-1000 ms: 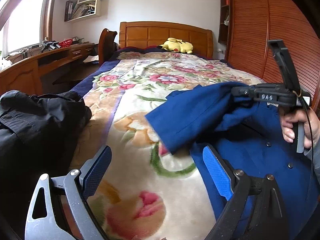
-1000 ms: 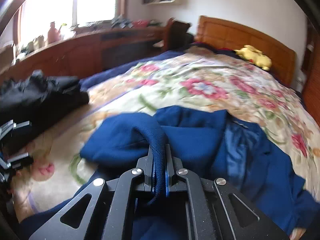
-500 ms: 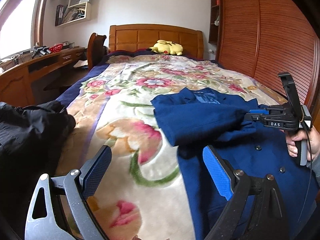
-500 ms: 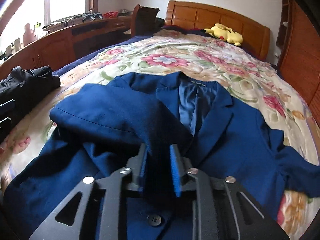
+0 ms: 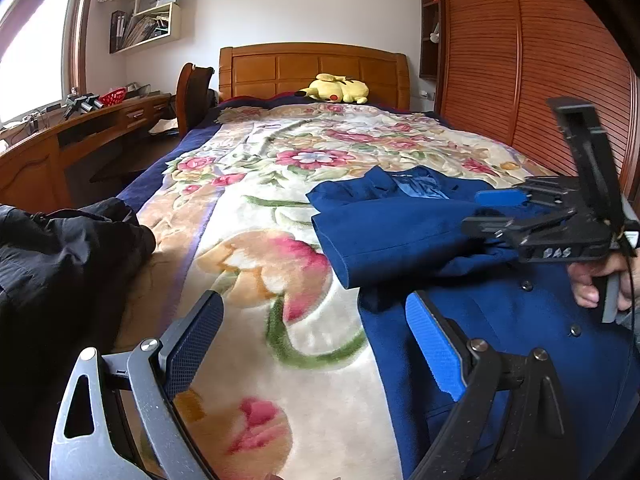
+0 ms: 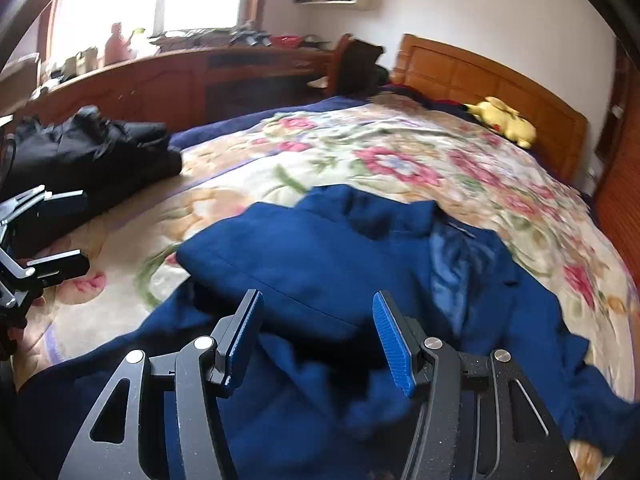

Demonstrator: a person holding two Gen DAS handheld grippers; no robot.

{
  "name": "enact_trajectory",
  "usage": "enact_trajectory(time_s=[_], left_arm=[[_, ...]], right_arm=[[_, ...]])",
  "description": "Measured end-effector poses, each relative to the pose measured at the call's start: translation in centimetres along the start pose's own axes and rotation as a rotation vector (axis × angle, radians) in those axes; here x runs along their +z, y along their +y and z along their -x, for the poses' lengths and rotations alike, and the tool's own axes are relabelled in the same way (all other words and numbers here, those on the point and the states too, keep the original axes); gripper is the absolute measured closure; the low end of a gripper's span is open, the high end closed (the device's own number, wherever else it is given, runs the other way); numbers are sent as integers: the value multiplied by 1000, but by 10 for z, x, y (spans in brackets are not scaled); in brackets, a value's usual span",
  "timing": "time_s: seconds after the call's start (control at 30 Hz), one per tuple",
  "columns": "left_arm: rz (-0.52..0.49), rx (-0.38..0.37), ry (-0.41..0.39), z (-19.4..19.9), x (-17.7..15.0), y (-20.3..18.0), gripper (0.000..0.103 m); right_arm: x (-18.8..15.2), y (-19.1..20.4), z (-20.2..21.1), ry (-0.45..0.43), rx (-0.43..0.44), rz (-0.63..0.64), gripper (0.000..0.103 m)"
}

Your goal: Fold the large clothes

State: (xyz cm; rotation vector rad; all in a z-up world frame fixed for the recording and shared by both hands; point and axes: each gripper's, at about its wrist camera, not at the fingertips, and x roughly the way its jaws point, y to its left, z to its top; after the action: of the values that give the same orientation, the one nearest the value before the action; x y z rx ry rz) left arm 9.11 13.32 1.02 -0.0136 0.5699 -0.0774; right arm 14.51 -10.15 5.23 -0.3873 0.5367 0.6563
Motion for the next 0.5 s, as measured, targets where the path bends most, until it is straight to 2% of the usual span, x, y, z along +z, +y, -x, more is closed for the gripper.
enact_trajectory(time_s=[0.3, 0.5], left_arm=[[8, 20, 7, 0, -2, 10, 10], [15, 30, 10, 1, -3, 15, 10]], right_arm=[[19, 23, -57, 119, 138, 70, 44], [25, 31, -76, 151, 141, 121, 44]])
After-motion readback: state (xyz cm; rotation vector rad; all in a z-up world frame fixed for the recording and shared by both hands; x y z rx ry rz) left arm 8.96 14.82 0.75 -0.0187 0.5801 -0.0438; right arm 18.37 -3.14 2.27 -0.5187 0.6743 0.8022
